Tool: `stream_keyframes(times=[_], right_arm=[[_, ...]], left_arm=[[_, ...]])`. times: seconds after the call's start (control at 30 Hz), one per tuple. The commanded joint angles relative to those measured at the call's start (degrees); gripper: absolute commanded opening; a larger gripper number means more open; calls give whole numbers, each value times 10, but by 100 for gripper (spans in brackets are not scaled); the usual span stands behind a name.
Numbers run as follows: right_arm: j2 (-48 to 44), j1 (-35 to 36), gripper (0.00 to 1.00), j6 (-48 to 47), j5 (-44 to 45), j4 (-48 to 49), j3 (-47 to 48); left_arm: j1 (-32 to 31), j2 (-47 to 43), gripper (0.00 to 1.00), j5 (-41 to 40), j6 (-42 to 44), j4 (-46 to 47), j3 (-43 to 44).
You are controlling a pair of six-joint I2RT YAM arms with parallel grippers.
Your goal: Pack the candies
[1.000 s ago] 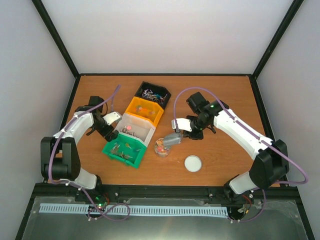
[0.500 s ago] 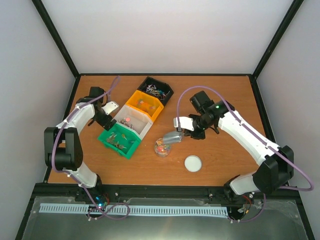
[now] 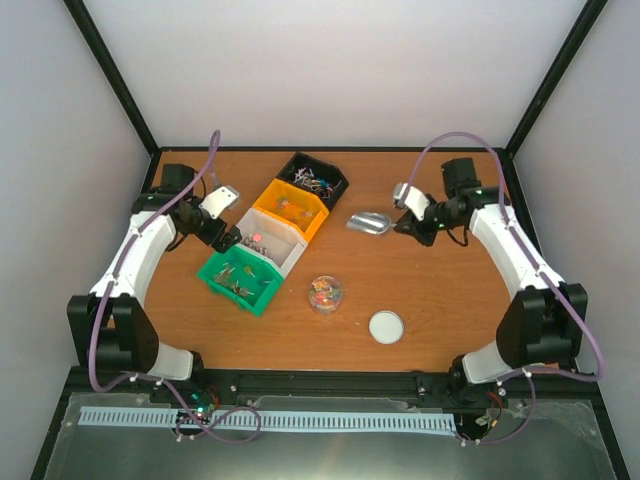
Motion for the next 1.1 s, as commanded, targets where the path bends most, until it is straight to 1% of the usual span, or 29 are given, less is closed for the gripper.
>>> stream_keyframes(times=[0.0,0.07,0.17,0.27,0.37,0.47,0.53,0.73,0.9,1.07], right_arm=[[59,-71,3,71,-80,111,-20],[80,-89,3,89,-76,147,-27],[108,-111,3,105,-78,189,-36],[134,-120,3,103,-67,215,-42],[158,-124,3,92,-59,239,-52],[181,-125,3,83,-51,256,-56],[194,-126,3,78,-47,262,-57],[214,-129,5,69,-39,250,-39],[227,-129,12,28,-6,207,-34],[220,-130,27,3,10,189,-44]], left_arm=[[-1,-42,100,59,-67,57,5],[0,-58,100,62,-100,93,1],[0,-78,100,41,-164,160,-13],[-1,-85,100,37,-195,198,-19],[0,-73,100,55,-202,187,-5],[0,-36,100,92,-193,142,30],[0,-20,100,103,-194,123,40],[-1,-25,100,124,-191,136,21],[0,-32,100,127,-192,146,13],[-1,-27,100,134,-195,148,11]])
